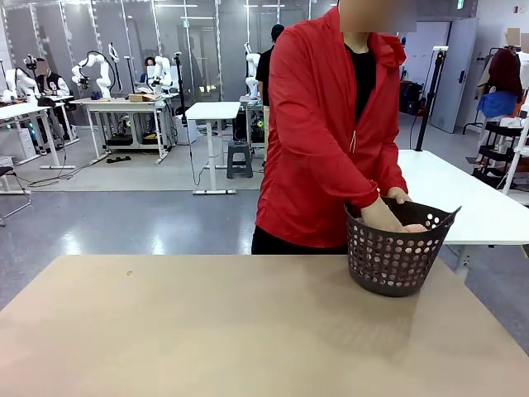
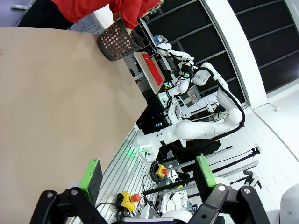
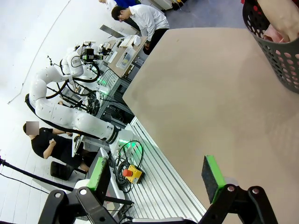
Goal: Fold the towel.
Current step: Grab the top end of the 100 cm Hotel Towel extended by the human.
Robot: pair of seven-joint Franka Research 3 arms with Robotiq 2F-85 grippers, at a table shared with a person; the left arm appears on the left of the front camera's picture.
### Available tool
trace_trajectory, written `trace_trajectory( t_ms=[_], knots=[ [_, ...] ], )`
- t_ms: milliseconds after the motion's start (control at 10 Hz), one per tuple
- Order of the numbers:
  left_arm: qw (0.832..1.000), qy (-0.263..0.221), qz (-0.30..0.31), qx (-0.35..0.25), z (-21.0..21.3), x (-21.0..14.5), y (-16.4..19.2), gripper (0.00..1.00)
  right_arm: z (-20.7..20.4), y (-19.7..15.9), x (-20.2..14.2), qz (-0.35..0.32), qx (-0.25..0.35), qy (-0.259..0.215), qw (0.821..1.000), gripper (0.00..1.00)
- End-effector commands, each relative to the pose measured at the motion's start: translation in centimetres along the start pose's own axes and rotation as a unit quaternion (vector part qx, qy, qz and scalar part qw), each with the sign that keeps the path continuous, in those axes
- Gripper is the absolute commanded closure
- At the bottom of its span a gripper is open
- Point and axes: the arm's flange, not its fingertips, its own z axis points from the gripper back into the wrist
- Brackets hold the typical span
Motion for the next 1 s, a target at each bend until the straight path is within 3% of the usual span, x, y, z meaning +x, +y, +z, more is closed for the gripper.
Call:
trace_trajectory(
  t_ms=[0, 900],
  knots=[
    [1.000, -0.001, -0.006, -0.010, 0.06, -0.16, -0.06, 0.00, 0.08, 0.00, 0.09, 0.010, 0.005, -0.004, 1.000, 0.00],
    [1.000, -0.001, -0.006, -0.010, 0.06, -0.16, -0.06, 0.00, 0.08, 0.00, 0.09, 0.010, 0.005, -0.004, 1.000, 0.00]
  ],
)
